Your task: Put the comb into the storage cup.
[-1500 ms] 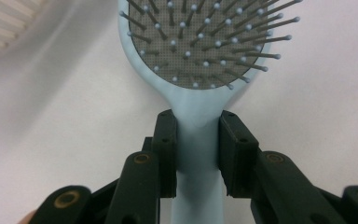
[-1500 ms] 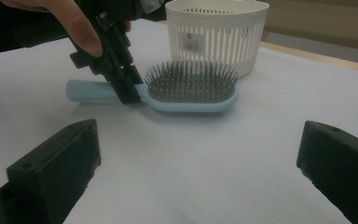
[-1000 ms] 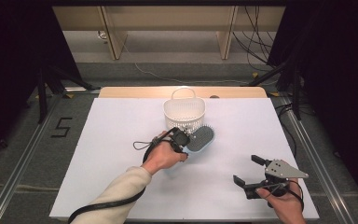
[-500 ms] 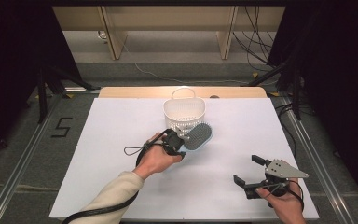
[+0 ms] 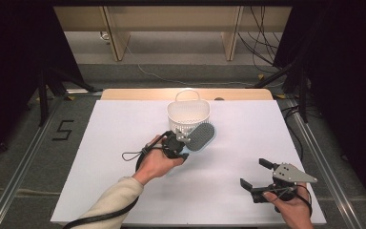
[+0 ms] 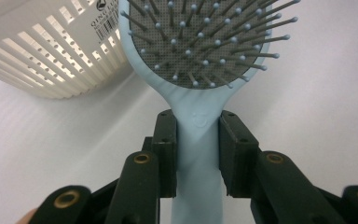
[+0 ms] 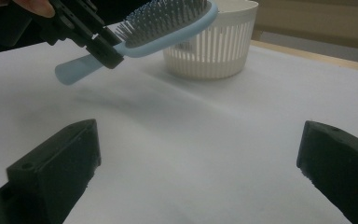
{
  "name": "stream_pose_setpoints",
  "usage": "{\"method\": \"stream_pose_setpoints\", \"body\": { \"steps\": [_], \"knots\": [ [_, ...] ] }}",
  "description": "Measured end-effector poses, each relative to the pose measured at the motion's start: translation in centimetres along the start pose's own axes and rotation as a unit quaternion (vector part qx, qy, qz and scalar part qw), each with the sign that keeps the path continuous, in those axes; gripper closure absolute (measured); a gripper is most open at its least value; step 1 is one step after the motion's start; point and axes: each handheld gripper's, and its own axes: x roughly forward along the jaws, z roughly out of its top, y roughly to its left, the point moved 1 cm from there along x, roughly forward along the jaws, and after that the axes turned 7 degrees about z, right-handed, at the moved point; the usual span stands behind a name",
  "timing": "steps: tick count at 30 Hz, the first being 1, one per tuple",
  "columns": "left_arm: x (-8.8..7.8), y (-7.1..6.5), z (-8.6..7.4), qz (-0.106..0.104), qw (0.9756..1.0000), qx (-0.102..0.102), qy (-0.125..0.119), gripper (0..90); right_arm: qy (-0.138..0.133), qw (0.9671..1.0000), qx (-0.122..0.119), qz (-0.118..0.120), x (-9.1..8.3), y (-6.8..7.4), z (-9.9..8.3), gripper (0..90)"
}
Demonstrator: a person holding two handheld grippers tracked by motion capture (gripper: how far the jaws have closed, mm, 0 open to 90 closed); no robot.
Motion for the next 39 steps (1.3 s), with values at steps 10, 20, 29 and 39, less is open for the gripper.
{"method": "stream_pose_setpoints", "body": {
  "steps": [10, 20, 29, 39],
  "knots": [
    [-0.32, 0.23, 0.17, 0.002, 0.9996, -0.012, -0.025, 70.0, -0.001, 1.0, -0.002, 0.0, -0.18, 0.04, 0.02, 0.3],
    [-0.34, 0.31, 0.09, 0.006, 0.999, -0.019, -0.039, 70.0, -0.002, 1.0, -0.003, 0.0, -0.16, 0.04, 0.03, 0.3],
    [-0.41, 0.44, 0.12, 0.011, 0.9983, -0.025, -0.052, 70.0, -0.003, 1.0, -0.002, 0.001, -0.16, 0.08, 0.05, 0.2],
    [-0.52, 0.6, 0.15, 0.016, 0.9972, -0.032, -0.066, 70.0, -0.004, 1.0, -0.002, 0.001, -0.17, 0.08, 0.05, 0.3]
  ]
}}
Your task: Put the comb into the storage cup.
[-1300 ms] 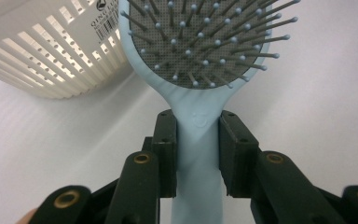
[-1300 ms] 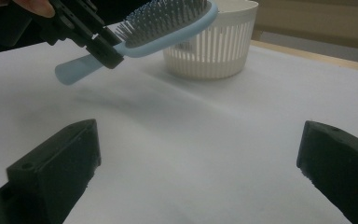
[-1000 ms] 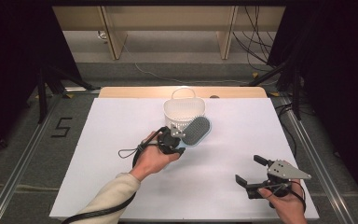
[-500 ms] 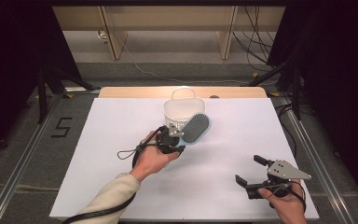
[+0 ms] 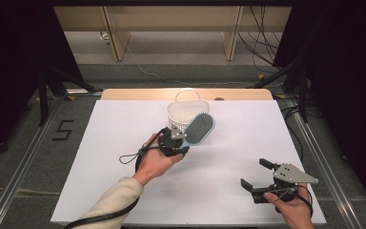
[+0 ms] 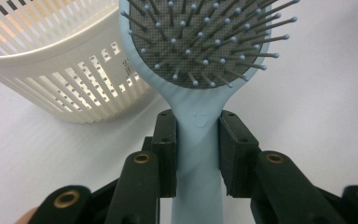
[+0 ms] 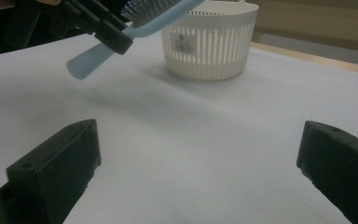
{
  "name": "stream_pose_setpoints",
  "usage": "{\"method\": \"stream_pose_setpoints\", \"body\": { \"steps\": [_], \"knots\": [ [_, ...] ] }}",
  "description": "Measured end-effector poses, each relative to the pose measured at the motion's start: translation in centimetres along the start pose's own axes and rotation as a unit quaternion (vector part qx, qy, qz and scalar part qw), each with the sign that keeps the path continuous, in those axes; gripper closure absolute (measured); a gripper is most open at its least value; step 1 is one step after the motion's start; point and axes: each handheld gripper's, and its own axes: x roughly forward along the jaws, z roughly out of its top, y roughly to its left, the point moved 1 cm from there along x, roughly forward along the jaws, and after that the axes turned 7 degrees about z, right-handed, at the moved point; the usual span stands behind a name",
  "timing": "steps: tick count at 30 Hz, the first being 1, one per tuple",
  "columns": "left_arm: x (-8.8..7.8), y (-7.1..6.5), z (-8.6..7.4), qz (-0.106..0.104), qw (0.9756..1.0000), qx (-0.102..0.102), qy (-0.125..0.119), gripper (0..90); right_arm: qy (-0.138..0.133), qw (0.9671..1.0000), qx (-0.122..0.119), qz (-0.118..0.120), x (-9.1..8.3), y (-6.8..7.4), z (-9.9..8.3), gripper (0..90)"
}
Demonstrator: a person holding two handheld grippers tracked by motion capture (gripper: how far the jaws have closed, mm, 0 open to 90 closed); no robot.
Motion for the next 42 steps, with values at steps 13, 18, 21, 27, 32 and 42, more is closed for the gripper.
{"method": "stream_pose_setpoints", "body": {
  "steps": [13, 18, 21, 27, 32, 42],
  "knots": [
    [-0.17, 0.18, 0.07, 0.005, 0.9998, -0.003, -0.016, 70.0, 0.0, 1.0, 0.0, 0.0, 0.01, 0.0, 0.0, 0.3],
    [-0.25, 0.22, 0.1, 0.006, 0.9997, 0.0, -0.024, 70.0, 0.0, 1.0, 0.001, 0.0, -0.02, 0.02, 0.02, 0.3],
    [-0.3, 0.28, 0.1, 0.007, 0.9996, 0.001, -0.028, 70.0, 0.001, 1.0, 0.001, 0.0, -0.01, 0.02, 0.01, 0.2],
    [-0.43, 0.43, 0.09, 0.007, 0.9994, 0.002, -0.034, 70.0, 0.001, 1.0, 0.001, 0.0, -0.01, 0.02, 0.01, 0.2],
    [-0.54, 0.58, 0.06, 0.01, 0.9992, 0.007, -0.039, 70.0, 0.001, 1.0, 0.001, 0.0, -0.02, 0.03, 0.02, 0.2],
    [-0.68, 0.78, 0.02, 0.011, 0.9987, 0.009, -0.049, 70.0, 0.001, 1.0, -0.001, 0.0, -0.04, 0.03, 0.02, 0.2]
  ]
}}
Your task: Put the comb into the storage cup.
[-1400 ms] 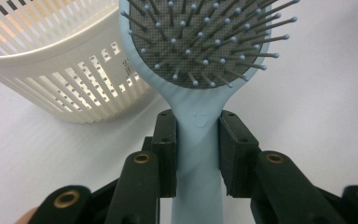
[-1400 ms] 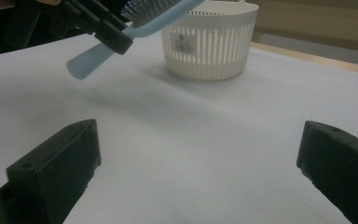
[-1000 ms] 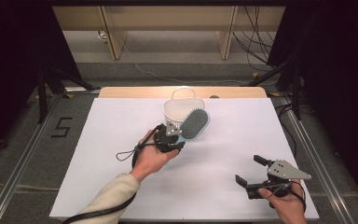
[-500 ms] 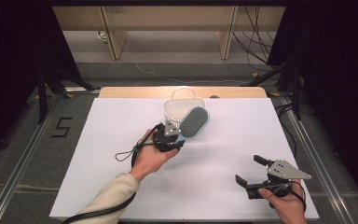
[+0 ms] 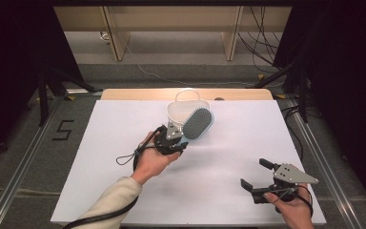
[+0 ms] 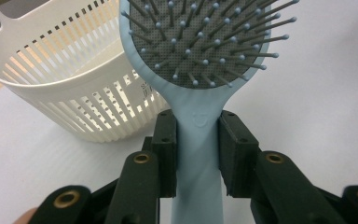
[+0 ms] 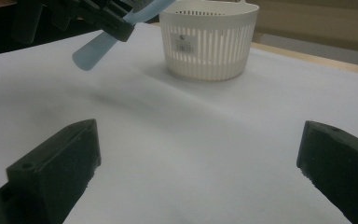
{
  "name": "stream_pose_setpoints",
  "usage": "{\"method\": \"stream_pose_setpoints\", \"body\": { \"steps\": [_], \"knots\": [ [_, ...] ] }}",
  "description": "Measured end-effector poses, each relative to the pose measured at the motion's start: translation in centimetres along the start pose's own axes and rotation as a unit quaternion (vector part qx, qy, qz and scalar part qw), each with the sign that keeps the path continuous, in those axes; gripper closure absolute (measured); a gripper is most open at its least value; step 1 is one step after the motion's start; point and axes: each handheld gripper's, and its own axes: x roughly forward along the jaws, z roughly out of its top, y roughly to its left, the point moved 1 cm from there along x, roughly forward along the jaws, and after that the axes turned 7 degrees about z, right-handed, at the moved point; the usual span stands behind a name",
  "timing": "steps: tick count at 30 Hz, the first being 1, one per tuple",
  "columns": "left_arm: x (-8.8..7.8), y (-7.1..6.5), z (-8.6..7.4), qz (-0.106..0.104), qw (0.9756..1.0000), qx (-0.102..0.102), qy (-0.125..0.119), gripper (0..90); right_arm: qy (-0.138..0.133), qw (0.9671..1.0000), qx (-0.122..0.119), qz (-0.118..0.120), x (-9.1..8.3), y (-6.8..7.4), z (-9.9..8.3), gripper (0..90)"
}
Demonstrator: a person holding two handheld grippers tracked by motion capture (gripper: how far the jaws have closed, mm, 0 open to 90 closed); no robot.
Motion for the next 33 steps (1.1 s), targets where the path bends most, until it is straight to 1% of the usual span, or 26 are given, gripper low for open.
{"method": "stream_pose_setpoints", "body": {
  "steps": [7, 19, 26, 29, 33],
  "knots": [
    [-0.14, 0.15, -0.04, 0.003, 1.0, -0.001, -0.008, 70.0, 0.0, 1.0, -0.002, 0.0, -0.01, 0.01, 0.0, 0.3],
    [-0.21, 0.32, -0.19, 0.003, 0.9998, 0.004, -0.019, 70.0, 0.0, 1.0, 0.0, 0.0, 0.0, 0.0, 0.0, 0.2],
    [-0.39, 0.5, -0.14, 0.005, 0.9997, 0.001, -0.026, 70.0, 0.0, 1.0, -0.001, 0.001, -0.01, 0.0, 0.0, 0.3],
    [-0.4, 0.54, -0.14, 0.005, 0.9995, -0.005, -0.03, 70.0, 0.001, 1.0, -0.001, 0.001, -0.03, 0.01, 0.01, 0.2],
    [-0.46, 0.66, -0.11, 0.005, 0.9994, -0.007, -0.034, 70.0, 0.0, 1.0, -0.001, 0.001, -0.01, 0.02, 0.01, 0.2]
  ]
}}
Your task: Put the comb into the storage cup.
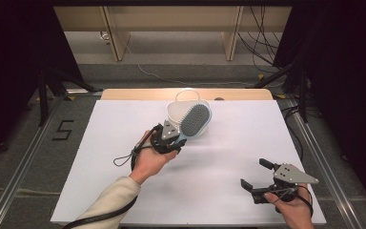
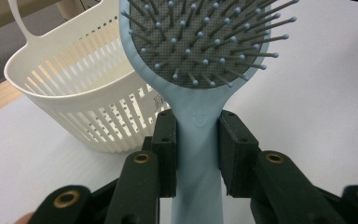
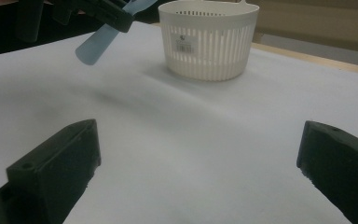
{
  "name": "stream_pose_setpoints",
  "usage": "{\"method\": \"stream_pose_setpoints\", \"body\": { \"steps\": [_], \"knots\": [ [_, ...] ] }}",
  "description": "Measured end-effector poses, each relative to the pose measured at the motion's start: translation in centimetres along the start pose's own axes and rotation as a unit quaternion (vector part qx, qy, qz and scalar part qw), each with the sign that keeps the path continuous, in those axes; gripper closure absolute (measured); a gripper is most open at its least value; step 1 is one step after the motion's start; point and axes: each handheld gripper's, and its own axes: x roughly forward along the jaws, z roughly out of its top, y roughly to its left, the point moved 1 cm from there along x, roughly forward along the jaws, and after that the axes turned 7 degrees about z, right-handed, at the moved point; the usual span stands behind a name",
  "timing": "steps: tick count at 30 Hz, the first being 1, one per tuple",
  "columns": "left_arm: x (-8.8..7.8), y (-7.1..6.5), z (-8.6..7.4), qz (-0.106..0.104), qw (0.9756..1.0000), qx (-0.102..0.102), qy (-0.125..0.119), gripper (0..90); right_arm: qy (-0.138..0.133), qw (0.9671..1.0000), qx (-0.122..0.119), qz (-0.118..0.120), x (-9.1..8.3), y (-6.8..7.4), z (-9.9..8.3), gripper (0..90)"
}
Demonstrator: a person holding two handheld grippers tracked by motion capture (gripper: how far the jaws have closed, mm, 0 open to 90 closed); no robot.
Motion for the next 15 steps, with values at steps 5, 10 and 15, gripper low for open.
{"method": "stream_pose_setpoints", "body": {
  "steps": [5, 10, 15],
  "knots": [
    [-0.02, 0.1, -0.02, 0.008, 0.9999, 0.006, -0.004, 70.0, 0.0, 1.0, -0.001, 0.0, 0.0, -0.03, -0.01, 0.2],
    [-0.12, 0.18, 0.05, 0.008, 0.9999, 0.003, -0.01, 70.0, 0.001, 1.0, -0.001, 0.0, -0.02, 0.0, 0.01, 0.2],
    [-0.22, 0.24, 0.13, 0.006, 0.9998, -0.003, -0.017, 70.0, 0.001, 1.0, -0.001, 0.0, -0.02, 0.0, 0.01, 0.2]
  ]
}}
